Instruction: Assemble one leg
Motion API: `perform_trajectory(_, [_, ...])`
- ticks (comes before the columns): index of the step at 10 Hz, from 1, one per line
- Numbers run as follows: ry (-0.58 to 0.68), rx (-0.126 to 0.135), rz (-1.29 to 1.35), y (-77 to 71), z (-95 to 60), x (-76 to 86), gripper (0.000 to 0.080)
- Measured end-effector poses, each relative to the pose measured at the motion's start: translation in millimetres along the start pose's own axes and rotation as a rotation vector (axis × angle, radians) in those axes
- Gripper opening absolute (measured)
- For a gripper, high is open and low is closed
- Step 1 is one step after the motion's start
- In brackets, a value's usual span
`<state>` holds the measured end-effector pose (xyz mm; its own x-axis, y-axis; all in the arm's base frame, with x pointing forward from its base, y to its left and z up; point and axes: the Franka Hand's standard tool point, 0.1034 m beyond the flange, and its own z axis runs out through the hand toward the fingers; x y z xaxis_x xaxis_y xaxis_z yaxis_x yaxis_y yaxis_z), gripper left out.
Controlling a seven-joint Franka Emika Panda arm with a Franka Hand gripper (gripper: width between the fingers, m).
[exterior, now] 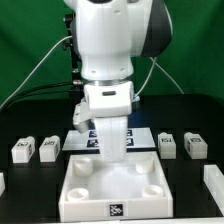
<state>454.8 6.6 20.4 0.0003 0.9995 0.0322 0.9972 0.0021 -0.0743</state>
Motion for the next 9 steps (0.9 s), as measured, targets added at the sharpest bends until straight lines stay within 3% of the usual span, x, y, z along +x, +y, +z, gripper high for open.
perform_trajectory(3, [0.035,-0.035,0.012,34.4,0.0,41.4,0.0057])
perform_trajectory(5, [0.049,-0.031,0.025,42.2,1.4,61.8,0.0057])
perform_trajectory(7, [0.044,-0.012,0.026,42.2,1.5,62.5,0.0057])
perform_trajectory(9, [0.044,-0.015,0.026,42.2,1.6,62.1,0.0057])
